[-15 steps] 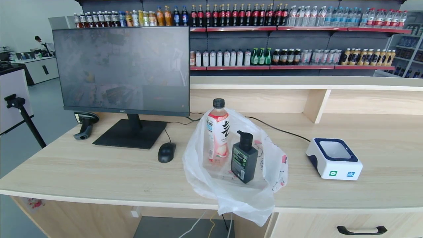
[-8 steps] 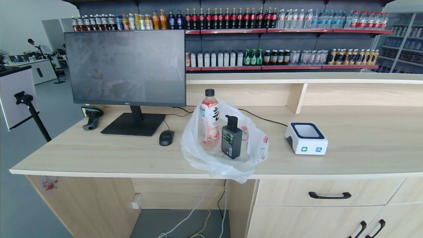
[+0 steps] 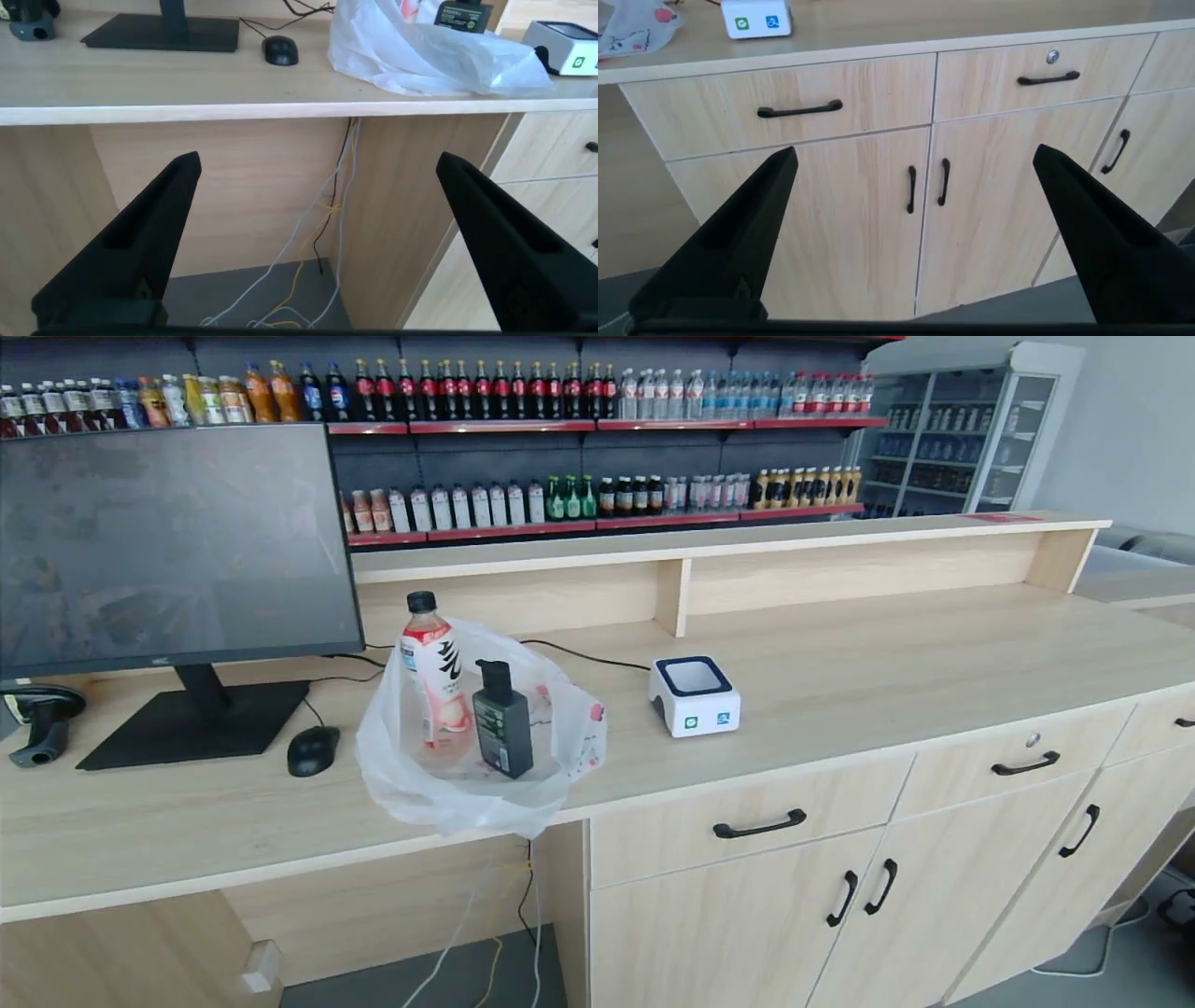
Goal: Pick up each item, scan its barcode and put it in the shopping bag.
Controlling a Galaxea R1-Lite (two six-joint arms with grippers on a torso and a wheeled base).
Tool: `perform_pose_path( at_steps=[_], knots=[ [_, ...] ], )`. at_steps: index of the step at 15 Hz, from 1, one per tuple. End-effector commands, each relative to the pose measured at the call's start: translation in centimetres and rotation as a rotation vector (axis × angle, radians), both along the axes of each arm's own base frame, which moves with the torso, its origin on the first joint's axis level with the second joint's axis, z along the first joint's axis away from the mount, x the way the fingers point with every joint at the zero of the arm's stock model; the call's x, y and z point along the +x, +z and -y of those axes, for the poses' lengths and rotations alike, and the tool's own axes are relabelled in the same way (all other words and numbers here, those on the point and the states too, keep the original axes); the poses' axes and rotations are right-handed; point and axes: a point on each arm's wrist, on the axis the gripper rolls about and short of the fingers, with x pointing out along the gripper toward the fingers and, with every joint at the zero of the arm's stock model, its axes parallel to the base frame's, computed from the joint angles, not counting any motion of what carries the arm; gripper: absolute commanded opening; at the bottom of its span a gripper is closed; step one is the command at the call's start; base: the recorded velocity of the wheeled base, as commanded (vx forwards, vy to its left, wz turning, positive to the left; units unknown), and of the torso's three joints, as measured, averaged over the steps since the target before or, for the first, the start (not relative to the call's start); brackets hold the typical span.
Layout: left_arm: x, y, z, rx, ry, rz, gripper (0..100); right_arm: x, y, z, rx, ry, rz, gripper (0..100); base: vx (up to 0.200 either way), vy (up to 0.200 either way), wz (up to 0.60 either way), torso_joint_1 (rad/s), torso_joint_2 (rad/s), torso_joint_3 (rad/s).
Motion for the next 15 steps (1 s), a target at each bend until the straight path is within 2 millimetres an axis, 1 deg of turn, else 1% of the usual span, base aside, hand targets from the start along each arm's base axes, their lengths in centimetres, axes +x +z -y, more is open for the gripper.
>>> perform_pose_path(
  at_steps=[1, 7, 11, 13, 15],
  knots=[
    [0.00, 0.00, 0.00, 0.000, 0.001, 0.001, 100, 0.00, -0.01, 0.00, -0.001, 0.001, 0.000, 100, 0.000, -0.200, 0.00, 0.017, 0.00, 0.007],
    [0.00, 0.00, 0.00, 0.000, 0.001, 0.001, 100, 0.01, -0.05, 0.00, -0.002, 0.001, -0.001, 100, 0.000, -0.200, 0.00, 0.002, 0.00, 0.004],
    [-0.01, 0.04, 0.00, 0.000, 0.001, 0.002, 100, 0.00, -0.01, 0.00, -0.001, 0.001, 0.000, 100, 0.000, -0.200, 0.60, 0.004, 0.01, 0.000],
    [0.00, 0.00, 0.00, 0.000, 0.001, 0.001, 100, 0.01, -0.05, 0.00, -0.002, 0.001, -0.001, 100, 0.000, -0.200, 0.00, 0.002, 0.01, 0.002],
    [0.00, 0.00, 0.00, -0.002, 0.001, 0.001, 100, 0.00, -0.01, 0.00, 0.001, 0.001, 0.000, 100, 0.000, 0.000, 0.00, 0.000, 0.00, 0.000]
  ],
)
